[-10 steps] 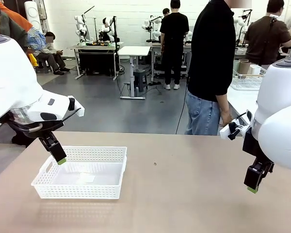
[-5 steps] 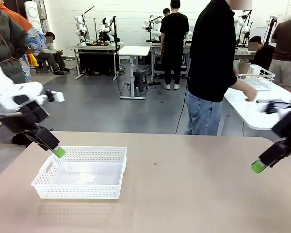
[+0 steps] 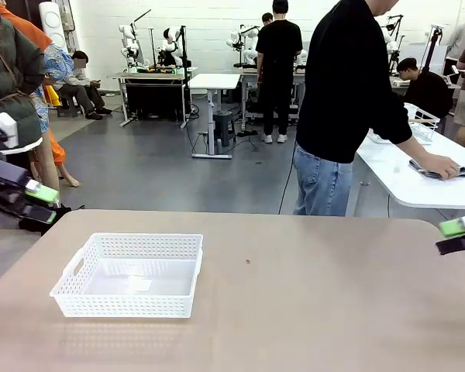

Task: Clean and organize the cups into the basket.
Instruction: Pick up the Organizing basket and move it to the center of the table, then pick up the Reusable plastic cup from the right side of the table and place it inside the Organizing basket.

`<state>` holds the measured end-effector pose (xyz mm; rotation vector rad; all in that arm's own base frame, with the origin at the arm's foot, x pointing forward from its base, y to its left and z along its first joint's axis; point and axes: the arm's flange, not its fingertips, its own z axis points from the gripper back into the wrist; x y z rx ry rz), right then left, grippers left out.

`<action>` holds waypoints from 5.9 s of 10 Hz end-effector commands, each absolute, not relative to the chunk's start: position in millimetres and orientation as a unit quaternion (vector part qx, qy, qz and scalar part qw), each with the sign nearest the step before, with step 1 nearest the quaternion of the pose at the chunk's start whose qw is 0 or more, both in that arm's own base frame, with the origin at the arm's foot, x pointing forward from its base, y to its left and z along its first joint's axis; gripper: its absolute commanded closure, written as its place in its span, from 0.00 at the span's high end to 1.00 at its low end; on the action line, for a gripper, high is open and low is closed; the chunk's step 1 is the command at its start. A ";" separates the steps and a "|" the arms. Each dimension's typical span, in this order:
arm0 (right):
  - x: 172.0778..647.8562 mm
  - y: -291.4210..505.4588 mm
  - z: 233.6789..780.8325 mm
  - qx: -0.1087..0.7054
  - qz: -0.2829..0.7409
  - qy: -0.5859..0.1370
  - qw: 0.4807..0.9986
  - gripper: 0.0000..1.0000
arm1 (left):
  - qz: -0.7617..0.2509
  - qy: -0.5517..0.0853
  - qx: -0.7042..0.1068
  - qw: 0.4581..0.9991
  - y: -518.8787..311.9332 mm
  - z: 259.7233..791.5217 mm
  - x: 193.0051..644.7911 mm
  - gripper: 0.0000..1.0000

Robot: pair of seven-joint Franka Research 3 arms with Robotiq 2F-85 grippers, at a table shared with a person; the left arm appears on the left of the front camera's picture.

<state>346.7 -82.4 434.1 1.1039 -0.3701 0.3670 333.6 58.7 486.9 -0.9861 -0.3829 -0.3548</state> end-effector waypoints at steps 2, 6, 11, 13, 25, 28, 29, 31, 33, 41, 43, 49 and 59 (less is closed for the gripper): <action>338.6 -154.8 431.2 0.576 0.117 -0.236 0.774 1.00 | -0.090 -0.212 -0.476 0.849 116.9 470.0 327.7 1.00; 287.0 -216.9 448.7 0.600 0.104 -0.301 0.734 1.00 | -0.011 -0.258 -0.490 0.833 186.0 461.6 296.3 1.00; 251.5 -256.4 436.1 0.595 0.073 -0.292 0.745 1.00 | 0.002 -0.335 -0.522 0.784 239.9 476.7 238.0 1.00; 239.7 -269.4 427.6 0.602 0.059 -0.299 0.738 1.00 | 0.020 -0.351 -0.516 0.781 250.0 480.7 218.7 1.00; 232.7 -267.8 425.8 0.601 0.037 -0.308 0.736 1.00 | 0.031 -0.358 -0.510 0.782 250.4 488.5 206.8 1.00; 232.7 -267.8 425.8 0.601 0.037 -0.308 0.736 1.00 | 0.031 -0.358 -0.510 0.782 250.4 488.5 206.8 1.00; 232.7 -267.8 425.8 0.601 0.037 -0.308 0.736 1.00 | 0.031 -0.358 -0.510 0.782 250.4 488.5 206.8 1.00; 232.7 -267.8 425.8 0.601 0.037 -0.308 0.736 1.00 | 0.031 -0.358 -0.510 0.782 250.4 488.5 206.8 1.00; 232.7 -267.8 425.8 0.601 0.037 -0.308 0.736 1.00 | 0.031 -0.358 -0.510 0.782 250.4 488.5 206.8 1.00; 232.7 -267.8 425.8 0.601 0.037 -0.308 0.736 1.00 | 0.031 -0.358 -0.510 0.782 250.4 488.5 206.8 1.00; 232.7 -267.8 425.8 0.601 0.037 -0.308 0.736 1.00 | 0.031 -0.358 -0.510 0.782 250.4 488.5 206.8 1.00; 232.7 -267.8 425.8 0.601 0.037 -0.308 0.736 1.00 | 0.031 -0.358 -0.510 0.782 250.4 488.5 206.8 1.00; 250.6 -189.2 398.9 0.405 0.255 -0.326 0.815 1.00 | -0.042 -0.394 -0.384 0.834 205.5 510.4 218.3 1.00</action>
